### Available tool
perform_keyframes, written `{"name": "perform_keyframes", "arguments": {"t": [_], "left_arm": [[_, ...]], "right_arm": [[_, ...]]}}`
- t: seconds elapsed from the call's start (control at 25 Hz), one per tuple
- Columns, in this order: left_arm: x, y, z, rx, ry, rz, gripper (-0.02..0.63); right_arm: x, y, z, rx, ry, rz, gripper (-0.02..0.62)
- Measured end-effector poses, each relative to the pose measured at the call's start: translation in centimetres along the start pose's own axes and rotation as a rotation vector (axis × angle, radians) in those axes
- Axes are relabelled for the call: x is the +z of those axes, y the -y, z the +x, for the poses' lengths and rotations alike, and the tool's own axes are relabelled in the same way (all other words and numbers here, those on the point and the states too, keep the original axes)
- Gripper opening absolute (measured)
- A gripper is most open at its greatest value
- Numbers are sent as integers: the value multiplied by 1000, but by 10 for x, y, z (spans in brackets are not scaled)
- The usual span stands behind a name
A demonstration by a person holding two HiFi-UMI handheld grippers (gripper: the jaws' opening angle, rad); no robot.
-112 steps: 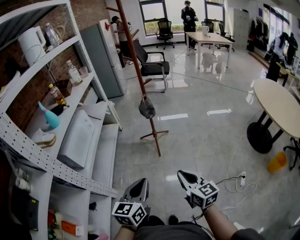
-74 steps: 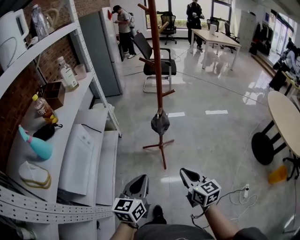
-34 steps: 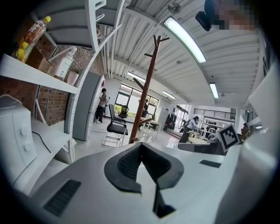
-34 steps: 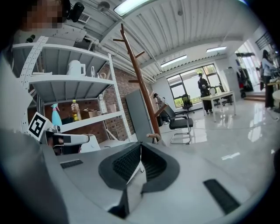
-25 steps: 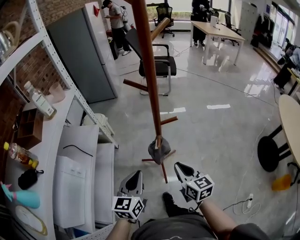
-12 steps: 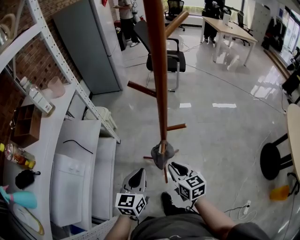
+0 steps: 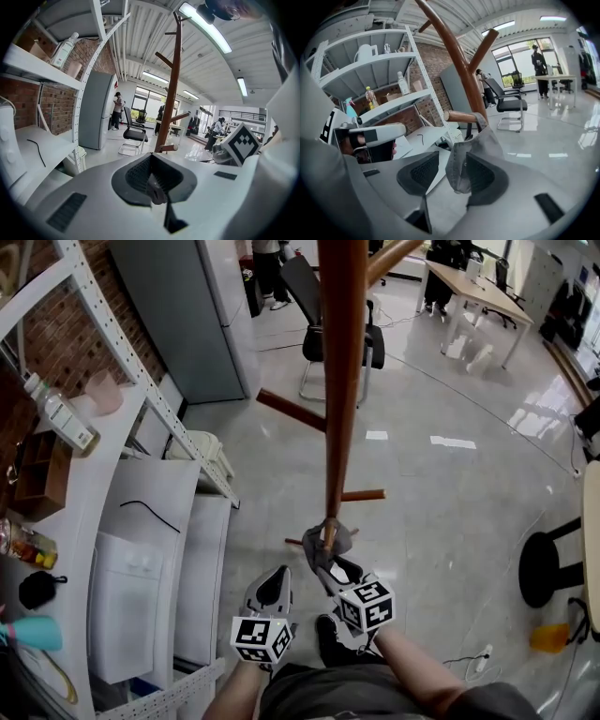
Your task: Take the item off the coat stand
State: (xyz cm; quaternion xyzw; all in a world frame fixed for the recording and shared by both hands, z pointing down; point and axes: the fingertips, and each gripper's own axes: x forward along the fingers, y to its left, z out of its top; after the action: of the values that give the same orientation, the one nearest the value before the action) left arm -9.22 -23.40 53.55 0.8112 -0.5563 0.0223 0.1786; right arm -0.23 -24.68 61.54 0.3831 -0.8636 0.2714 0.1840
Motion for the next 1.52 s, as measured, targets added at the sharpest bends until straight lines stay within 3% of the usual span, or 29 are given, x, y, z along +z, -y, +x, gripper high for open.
{"name": "perform_keyframes", "arguments": {"t": [0.12,0.8,1.12,1.52], "left_arm": [[-1,-4,4,11,-3,-4,7],[-18,-6,8,30,-49,-23,6],[-20,-7,9,33,-54,-19,7],[-14,-2,5,23,-44,-13,6]], "right_arm": [[-9,5,14,-23,-47,26,192],[-12,12,35,-48,-72,75,189],[-8,19,26,-87,-46,35,54],[13,9,2,-72,-8,-18,37]]}}
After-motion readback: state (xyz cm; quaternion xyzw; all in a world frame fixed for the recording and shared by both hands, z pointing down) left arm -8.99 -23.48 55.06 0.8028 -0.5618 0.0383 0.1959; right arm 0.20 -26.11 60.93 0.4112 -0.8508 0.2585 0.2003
